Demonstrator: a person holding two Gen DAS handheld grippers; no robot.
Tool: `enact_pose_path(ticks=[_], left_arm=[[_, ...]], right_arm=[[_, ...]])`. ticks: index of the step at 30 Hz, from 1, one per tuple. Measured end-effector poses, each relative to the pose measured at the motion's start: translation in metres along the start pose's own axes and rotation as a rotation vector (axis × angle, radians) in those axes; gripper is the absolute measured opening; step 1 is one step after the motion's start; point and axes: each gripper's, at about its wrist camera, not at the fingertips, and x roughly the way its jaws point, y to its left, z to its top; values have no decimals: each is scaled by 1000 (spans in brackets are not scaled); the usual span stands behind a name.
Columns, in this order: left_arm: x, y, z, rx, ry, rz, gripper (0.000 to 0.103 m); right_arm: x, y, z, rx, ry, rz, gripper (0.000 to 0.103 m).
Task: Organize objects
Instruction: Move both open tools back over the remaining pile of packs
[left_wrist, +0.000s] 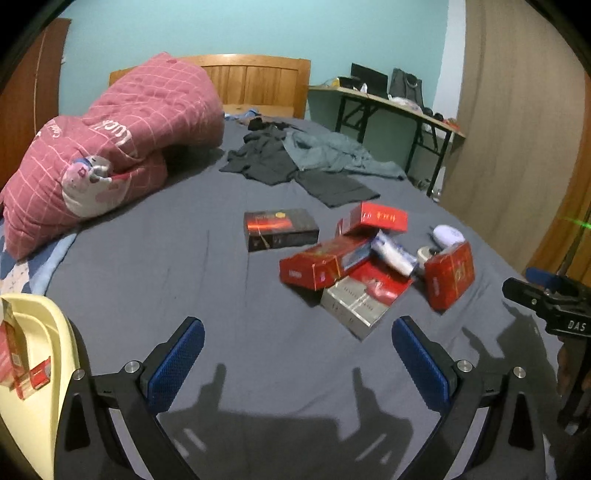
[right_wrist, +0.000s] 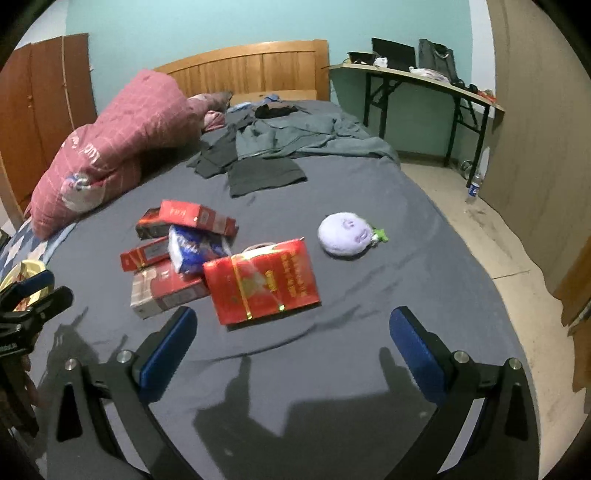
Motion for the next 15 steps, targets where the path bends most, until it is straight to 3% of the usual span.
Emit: enact_pose_path(ticks=[15], left_arm=[[6,-1,-4,29,8,7,103]], right_arm=[[14,4,-15,-20,34,6,103]])
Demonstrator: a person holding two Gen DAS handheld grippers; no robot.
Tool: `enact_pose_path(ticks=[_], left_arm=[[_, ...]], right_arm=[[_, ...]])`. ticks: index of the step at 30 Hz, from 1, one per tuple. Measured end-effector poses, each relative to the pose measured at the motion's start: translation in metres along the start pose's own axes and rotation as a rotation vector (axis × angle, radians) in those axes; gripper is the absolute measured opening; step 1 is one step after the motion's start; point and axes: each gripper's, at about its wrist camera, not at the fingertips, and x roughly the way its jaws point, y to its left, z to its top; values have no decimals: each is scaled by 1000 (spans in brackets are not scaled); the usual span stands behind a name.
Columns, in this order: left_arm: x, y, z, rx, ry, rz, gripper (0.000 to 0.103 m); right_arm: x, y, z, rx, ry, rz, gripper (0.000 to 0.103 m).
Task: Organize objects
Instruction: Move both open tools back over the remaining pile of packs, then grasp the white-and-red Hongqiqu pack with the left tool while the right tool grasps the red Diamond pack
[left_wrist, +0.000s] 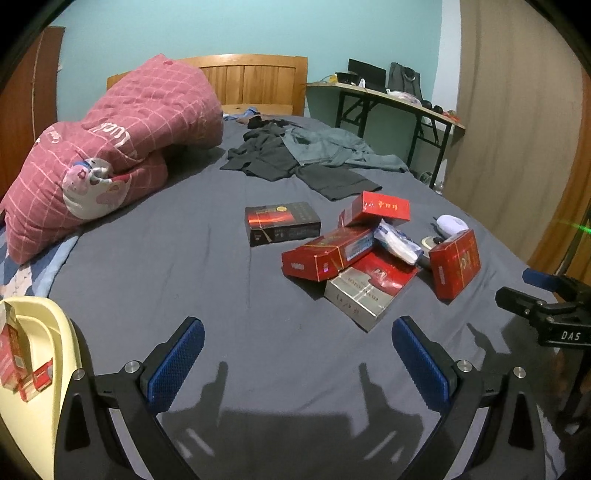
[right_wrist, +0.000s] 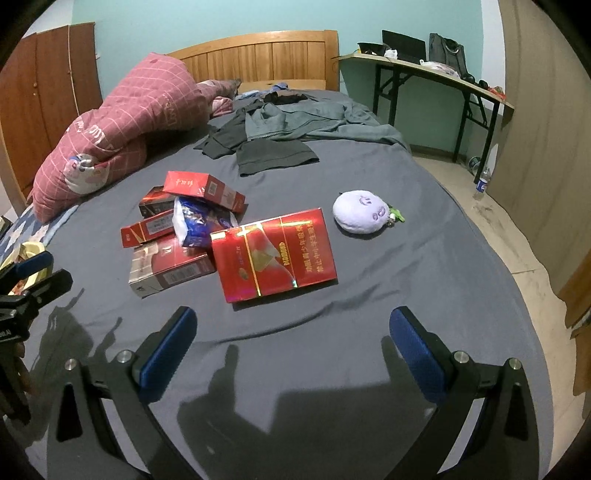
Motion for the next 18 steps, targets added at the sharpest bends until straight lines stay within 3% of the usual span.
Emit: enact_pose_path(ticks=[6,11,18], left_arm=[[8,-2,-2,10,29,-28,103],[23,-9,2,-3,74,-109,103],[64,-37,13,99,119,-116,103]], right_arm=[[3,0,-1,-10,6,-1,103],[11,-2,4,-32,-4,14,103],[33,0,23,-128,-8,70,103]])
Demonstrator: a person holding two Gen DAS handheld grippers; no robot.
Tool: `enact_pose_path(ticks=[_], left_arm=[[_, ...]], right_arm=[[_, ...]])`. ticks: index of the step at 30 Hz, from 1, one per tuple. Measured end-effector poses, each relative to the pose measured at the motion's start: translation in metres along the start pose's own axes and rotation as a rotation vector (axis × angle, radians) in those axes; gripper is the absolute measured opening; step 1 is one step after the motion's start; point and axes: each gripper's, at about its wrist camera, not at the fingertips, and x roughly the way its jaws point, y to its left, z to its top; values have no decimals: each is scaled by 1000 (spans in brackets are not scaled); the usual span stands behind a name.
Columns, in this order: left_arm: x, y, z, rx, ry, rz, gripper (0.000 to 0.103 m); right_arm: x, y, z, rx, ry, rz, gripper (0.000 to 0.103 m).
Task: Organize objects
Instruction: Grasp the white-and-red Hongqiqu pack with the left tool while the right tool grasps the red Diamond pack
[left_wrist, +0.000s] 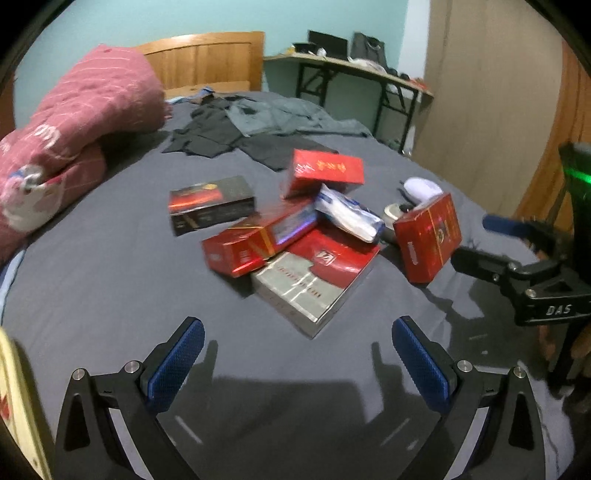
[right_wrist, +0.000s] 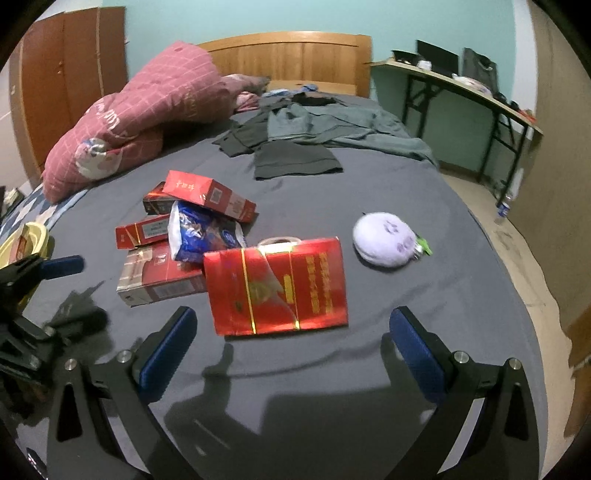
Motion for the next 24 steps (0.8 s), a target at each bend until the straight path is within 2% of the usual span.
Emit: enact_pose_path(ticks=[5,9,14,18,24], left_arm=[[31,3,17,61,64,-61,103],[52,11,31,86,93,-122,103],[71,12,43,140,103,-189,103],[77,4,46,195,100,-247,103],[77,3,45,200,84,-256,103]], right_arm=[[18,12,5,-121,29,-28,103],[30,12,6,-126,66,-7,103],[34,12,11,-137,50,-9,103],[42,9,10,-127,77,-12,103],[46,8,9,-121,98,-12,103]])
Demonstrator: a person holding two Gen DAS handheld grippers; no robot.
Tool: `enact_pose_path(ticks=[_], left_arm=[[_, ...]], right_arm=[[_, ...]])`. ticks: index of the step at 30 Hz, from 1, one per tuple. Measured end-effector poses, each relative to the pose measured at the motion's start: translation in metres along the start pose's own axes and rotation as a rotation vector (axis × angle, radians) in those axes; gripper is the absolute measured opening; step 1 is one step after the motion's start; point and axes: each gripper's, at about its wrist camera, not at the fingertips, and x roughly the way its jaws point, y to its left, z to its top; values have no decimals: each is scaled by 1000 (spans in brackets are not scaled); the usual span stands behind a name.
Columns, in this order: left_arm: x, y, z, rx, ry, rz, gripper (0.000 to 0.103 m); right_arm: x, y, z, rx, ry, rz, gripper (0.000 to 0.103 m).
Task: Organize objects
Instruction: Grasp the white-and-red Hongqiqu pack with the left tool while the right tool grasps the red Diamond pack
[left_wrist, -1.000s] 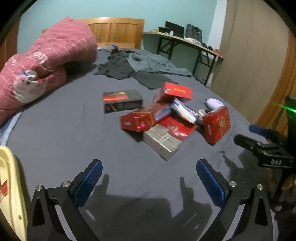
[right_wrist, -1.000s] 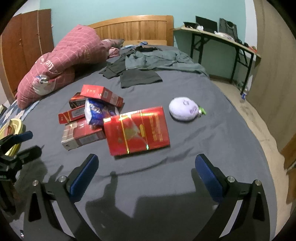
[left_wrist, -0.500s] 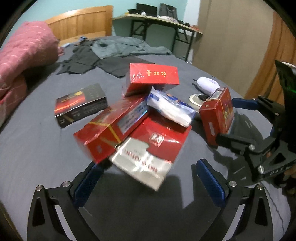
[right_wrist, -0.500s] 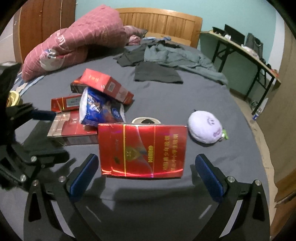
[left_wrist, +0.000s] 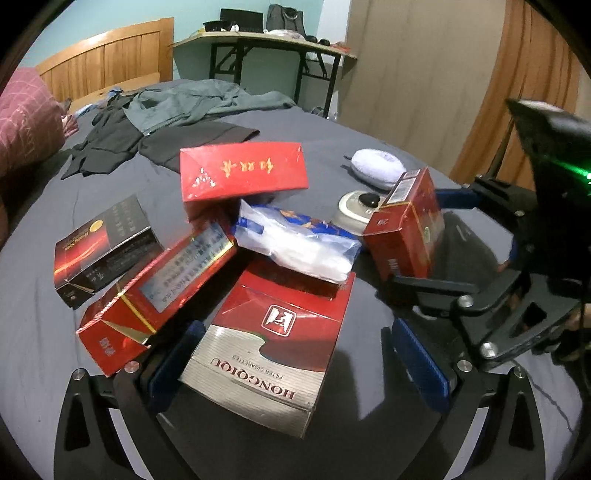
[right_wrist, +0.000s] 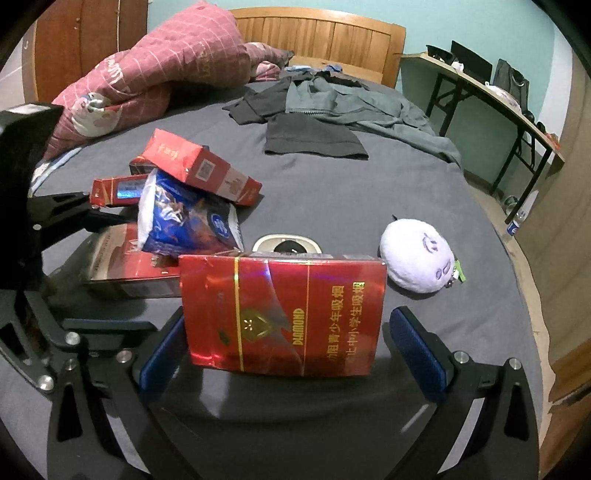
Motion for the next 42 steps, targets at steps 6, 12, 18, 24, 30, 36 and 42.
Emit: enact_pose_path(ticks=[6,12,18,24,30,36,42], left_arm=[[-10,3,-5,-4,-29,10,91],[-17,-5,-10,17,-35,23,62],[-26,-18,-14,58,-40,69,58],[-56,-25,-30,35,-52,113,56],[-103,-37,-63,-3,-58,154,56],[-167,-53,-93,-62,-149,235,56],[-240,-66,-123,-145,-324,336,56]], right_arm=[[4,2,0,-13,13,-18,97],[-1,-6,0,28,-13,3,91],[-8,-7,0,44,-28,9,91],[-27,-6,-12,68,-28,1,91],[-54,9,-24,82,-33,0,91],[-92,35,-35,127,-75,27,91],[-114,59,-50,164,-100,11,91]])
